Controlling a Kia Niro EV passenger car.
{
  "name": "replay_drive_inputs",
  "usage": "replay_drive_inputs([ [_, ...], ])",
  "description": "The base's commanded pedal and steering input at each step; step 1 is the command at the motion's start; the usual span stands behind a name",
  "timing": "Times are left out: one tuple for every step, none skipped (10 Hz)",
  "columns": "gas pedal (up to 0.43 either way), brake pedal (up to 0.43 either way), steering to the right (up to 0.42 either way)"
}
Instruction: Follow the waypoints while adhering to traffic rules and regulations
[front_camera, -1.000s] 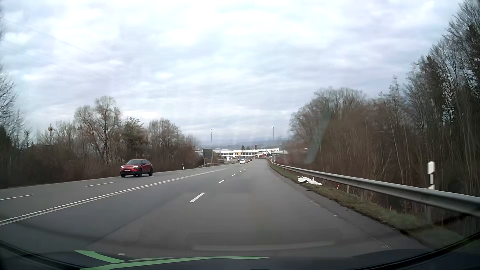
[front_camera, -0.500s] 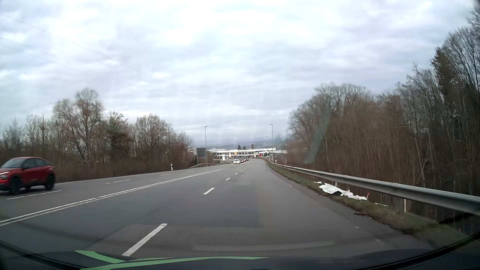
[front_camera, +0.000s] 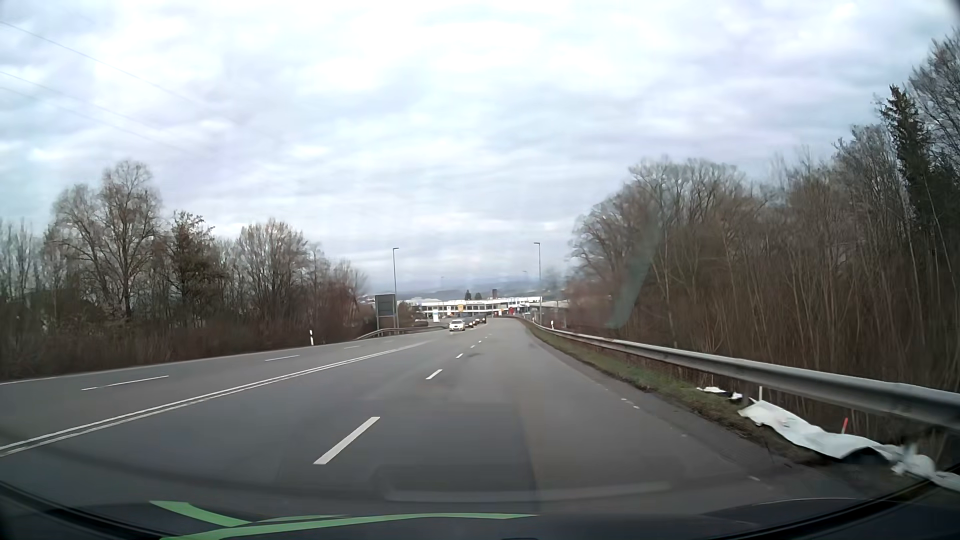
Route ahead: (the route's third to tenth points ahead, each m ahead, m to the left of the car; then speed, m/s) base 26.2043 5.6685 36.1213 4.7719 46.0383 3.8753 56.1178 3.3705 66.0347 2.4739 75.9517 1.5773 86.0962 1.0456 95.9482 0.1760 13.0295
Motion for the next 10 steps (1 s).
replay_drive_inputs([
  [0.047,0.0,0.012],
  [0.047,0.0,0.011],
  [0.047,0.0,0.011],
  [0.059,0.0,0.01],
  [0.059,0.0,0.01],
  [0.059,0.0,0.01],
  [0.059,0.0,0.009],
  [0.059,0.0,0.008],
  [0.059,0.0,0.006],
  [0.059,0.0,0.005],
])
